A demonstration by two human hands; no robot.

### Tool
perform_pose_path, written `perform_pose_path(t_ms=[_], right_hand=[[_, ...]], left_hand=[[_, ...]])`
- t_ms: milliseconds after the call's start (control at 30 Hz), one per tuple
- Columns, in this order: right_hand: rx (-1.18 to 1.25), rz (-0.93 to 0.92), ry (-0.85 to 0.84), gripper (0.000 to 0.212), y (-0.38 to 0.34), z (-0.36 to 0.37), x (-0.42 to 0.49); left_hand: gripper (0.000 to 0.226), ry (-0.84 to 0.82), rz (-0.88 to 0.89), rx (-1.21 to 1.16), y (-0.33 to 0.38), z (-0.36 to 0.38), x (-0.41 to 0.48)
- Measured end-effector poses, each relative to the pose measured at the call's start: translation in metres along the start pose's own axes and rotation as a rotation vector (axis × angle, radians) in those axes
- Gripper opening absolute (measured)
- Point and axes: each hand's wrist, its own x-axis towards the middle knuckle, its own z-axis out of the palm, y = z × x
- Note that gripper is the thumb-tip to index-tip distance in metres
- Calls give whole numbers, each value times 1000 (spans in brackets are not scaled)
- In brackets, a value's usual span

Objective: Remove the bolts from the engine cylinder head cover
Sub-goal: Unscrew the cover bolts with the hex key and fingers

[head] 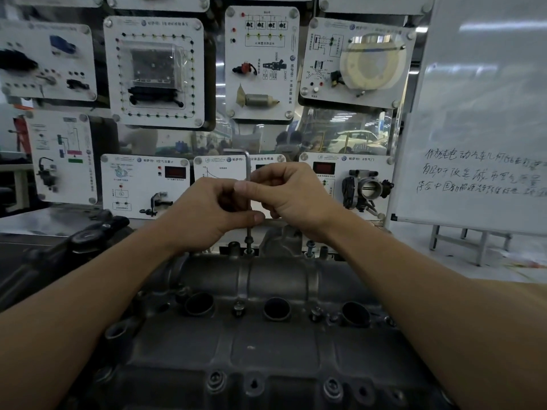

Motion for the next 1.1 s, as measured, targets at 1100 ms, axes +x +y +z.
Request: perform_pose_path(t_ms=[1100], right_hand=[[-59,-14,-16,8,-6,1,-3]], left_hand=[[11,-68,10,45,-2,-2,-1]])
